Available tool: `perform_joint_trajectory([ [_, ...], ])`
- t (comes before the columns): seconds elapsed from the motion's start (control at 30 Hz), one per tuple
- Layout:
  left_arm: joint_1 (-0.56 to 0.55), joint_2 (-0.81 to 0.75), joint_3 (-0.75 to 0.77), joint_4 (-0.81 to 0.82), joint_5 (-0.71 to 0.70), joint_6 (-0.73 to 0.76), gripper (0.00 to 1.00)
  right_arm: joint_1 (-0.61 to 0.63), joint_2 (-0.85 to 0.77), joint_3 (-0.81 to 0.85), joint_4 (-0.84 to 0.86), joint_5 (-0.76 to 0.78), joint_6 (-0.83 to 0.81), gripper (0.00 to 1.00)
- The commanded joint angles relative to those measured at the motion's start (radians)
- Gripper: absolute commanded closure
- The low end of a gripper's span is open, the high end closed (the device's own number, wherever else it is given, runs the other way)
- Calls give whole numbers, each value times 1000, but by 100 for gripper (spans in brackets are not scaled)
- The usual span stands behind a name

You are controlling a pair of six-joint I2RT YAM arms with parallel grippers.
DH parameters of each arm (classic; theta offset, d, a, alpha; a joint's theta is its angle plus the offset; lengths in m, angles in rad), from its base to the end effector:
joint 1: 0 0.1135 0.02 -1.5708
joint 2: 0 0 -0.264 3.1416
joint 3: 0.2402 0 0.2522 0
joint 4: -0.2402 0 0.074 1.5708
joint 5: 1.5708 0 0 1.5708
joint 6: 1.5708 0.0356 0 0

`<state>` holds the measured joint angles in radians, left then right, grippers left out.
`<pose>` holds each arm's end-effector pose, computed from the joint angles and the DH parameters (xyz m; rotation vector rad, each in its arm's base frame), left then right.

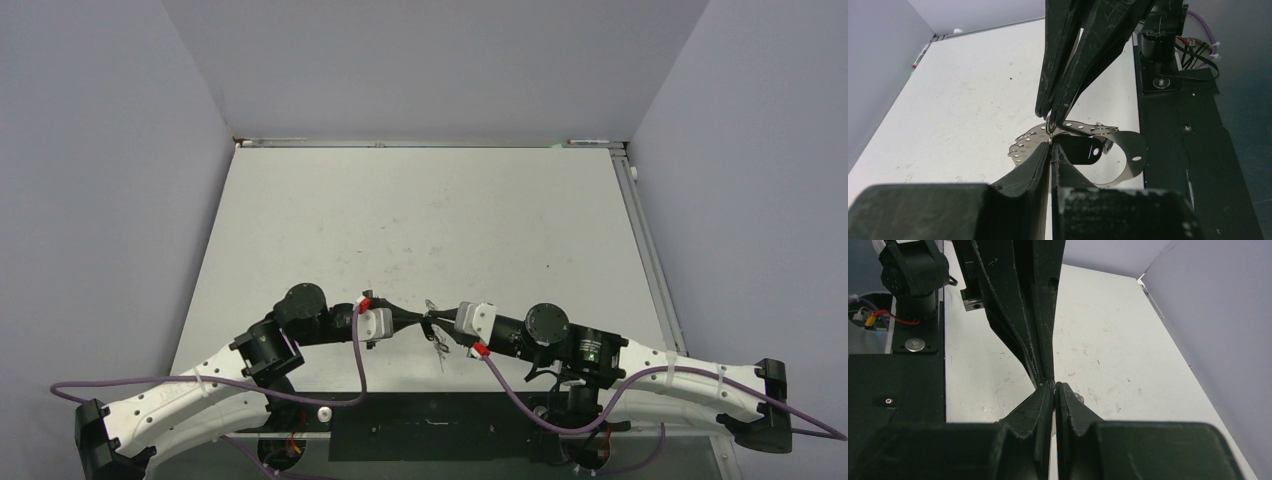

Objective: Put the keys on the keyring

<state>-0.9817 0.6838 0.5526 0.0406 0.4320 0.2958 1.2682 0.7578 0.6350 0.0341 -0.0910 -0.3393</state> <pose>0.0831 -0.1512 0.2981 1.2832 1.1583 -0.8708 0.0529 0.1802 0.3148 -1.2859 1.1402 0.7737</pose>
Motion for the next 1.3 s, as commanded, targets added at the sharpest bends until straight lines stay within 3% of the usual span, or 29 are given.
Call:
perform_joint_trajectory([
  [0.0,0,10,21,8,17,2,100,-9,-32,-11,188,22,55,95],
  [0.37,0,1,22,-1,16,9,100,-15,-38,-18,209,17,81,95],
  [0.4,0,-2,22,-1,18,8,96,-15,-33,-21,207,14,83,95],
  [0.5,3,-18,16,6,18,4,65,-15,-31,-27,209,5,86,95],
  [0.6,13,-44,4,42,31,-26,55,-15,-31,-29,214,-9,88,95],
  [0.87,107,-84,-26,167,140,-134,68,-16,-31,-41,240,-44,84,95],
  [1.27,121,-40,-30,211,302,-178,69,-15,-8,-42,292,-82,86,95],
])
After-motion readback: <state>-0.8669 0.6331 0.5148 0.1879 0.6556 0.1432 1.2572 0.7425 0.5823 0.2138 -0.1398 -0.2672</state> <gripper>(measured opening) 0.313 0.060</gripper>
